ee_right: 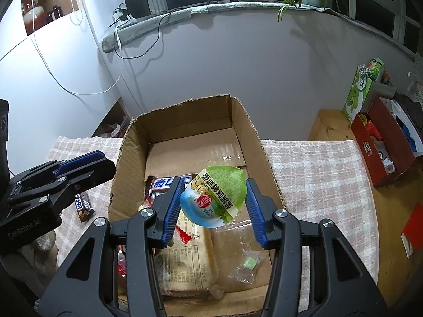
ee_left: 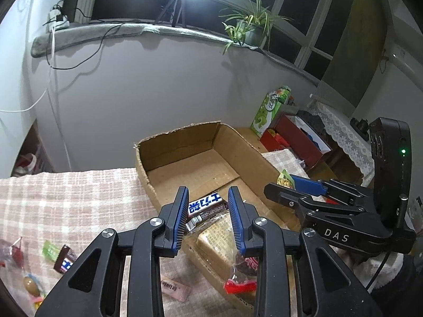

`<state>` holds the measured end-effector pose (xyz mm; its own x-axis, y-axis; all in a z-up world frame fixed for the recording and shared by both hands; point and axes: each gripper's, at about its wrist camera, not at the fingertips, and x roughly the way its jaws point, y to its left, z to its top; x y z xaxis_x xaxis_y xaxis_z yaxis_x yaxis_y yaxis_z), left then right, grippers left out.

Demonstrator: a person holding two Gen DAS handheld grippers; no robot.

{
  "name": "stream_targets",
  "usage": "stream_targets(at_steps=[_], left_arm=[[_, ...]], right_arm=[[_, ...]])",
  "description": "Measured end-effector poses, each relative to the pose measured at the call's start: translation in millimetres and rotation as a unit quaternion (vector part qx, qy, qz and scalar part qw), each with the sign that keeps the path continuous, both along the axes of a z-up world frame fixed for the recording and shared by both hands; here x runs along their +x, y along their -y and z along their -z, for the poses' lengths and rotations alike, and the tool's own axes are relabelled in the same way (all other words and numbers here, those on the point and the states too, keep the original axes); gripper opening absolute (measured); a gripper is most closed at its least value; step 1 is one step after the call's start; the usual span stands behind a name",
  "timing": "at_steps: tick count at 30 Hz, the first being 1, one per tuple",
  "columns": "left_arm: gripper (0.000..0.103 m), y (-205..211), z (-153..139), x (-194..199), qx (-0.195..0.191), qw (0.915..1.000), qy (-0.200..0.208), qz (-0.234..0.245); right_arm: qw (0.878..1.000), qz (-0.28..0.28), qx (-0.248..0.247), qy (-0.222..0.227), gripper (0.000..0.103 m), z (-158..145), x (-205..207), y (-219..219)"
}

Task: Organize snacks
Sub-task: 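Open the left gripper over the box, dropping the chocolate bar inside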

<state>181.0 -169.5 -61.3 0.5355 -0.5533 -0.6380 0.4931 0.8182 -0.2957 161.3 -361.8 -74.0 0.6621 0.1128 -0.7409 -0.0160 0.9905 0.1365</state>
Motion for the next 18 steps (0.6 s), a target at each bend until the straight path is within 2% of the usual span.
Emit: stream_targets(at_steps=[8, 16, 18], left_arm=[[0.029, -24, -11, -20, -0.006, 0.9998, 0.013, -0.011], [0.029, -71, -16, -37, -0.013, 0.9989, 0.018, -0.042], [0.033, -87, -16, -42, -0.013, 0.9983, 0.019, -0.054]], right_arm=[[1.000, -0.012, 0.000, 0.016, 0.049, -17, -20, -16], [0.998, -0.048, 0.005, 0.029, 0.049, -28, -45, -55], [0.998, -0.058, 0.005, 0.031, 0.049, -29, -49, -65]])
